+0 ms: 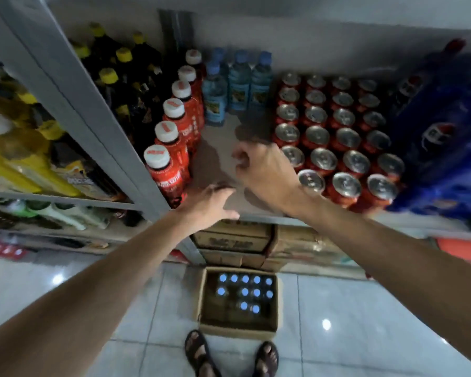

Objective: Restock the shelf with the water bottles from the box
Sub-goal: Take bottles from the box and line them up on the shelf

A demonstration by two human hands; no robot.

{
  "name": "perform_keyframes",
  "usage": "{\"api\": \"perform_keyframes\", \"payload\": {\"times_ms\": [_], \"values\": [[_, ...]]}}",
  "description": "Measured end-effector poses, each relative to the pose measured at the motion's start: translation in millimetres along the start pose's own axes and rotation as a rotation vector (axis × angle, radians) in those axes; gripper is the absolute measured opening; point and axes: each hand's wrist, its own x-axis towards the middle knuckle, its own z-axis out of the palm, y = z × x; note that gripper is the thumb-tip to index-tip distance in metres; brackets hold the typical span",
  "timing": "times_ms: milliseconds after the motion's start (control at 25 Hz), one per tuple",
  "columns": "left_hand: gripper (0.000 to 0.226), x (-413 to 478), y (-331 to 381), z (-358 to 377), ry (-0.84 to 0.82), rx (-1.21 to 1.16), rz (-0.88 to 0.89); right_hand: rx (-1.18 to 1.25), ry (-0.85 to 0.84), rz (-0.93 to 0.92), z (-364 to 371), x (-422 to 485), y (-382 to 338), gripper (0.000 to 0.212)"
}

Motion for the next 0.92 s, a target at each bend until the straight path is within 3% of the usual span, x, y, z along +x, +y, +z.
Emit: {"api": "perform_keyframes", "payload": {"times_ms": [80, 160, 280, 440, 600, 720, 920], "values": [[0.043, -18.8, 10.6, -3.4, 0.078, -0.102, -0.011, -0.018, -0.011, 0.010, -9.8, -55.8, 7.1, 0.029], [0.025, -38.5, 23.6, -5.4, 0.046, -0.207, 0.003, -0.023, -0.118, 0.155, -8.4, -111.2, 26.2, 0.021], [0.020, -44.0, 39.8, 11.9, -0.246, -0.260, 0.093, -0.053, -0.335, 0.421, 14.9, -171.8, 62.1, 0.021], [0.018, -26.4, 40.8, 76.0, -0.606, -0.330, 0.132, -0.055, -0.467, 0.702, 71.1, -220.0, 100.6, 0.030], [0.025, -0.9, 9.8, 172.2, -0.802, -0.314, 0.055, -0.009, -0.518, 0.925, 173.3, -255.3, 139.6, 0.029], [0.028, 17.4, -12.0, 255.9, -0.884, -0.264, 0.003, 0.111, -0.435, 1.049, 263.7, -279.9, 169.8, 0.024], [0.056, 32.2, -52.2, 427.3, -0.923, -0.249, -0.282, 0.218, -0.332, 1.150, 439.3, -320.3, 234.6, 0.022]]}}
